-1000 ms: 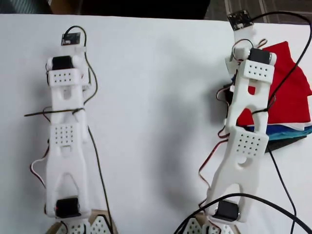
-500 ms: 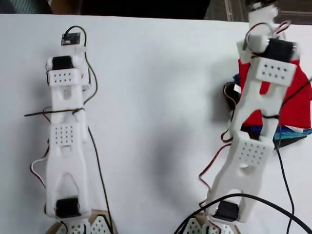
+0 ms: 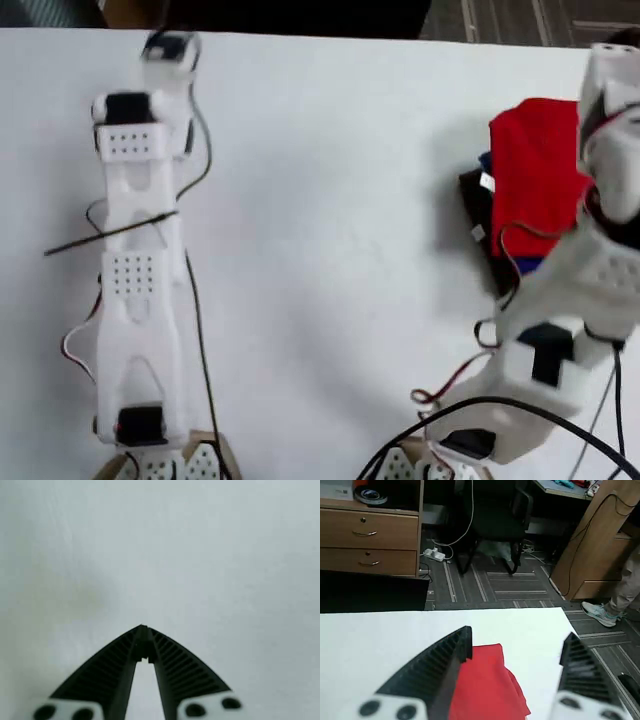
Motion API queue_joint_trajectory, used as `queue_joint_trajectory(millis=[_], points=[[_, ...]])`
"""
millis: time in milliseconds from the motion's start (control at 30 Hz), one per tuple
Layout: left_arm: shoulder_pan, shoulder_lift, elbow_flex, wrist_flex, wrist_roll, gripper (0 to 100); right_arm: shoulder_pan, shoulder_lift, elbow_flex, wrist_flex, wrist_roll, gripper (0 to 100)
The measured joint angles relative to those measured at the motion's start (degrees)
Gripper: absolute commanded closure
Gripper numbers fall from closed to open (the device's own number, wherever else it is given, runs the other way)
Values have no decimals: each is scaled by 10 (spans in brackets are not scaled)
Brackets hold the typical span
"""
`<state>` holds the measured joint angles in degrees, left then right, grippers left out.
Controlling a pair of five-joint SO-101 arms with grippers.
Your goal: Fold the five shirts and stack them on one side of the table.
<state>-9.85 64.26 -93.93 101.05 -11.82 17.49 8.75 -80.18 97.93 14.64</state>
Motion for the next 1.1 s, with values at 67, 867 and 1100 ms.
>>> queue_joint_trajectory(millis=[67,867,1100], points=[[3,-44,0,3,-11,973,9,-40,55,0,9,794],[-58,-292,0,4,35,972,-179,-649,980,-4,-2,818],[-63,-364,15,4,47,950,-185,-744,1188,-101,15,818]])
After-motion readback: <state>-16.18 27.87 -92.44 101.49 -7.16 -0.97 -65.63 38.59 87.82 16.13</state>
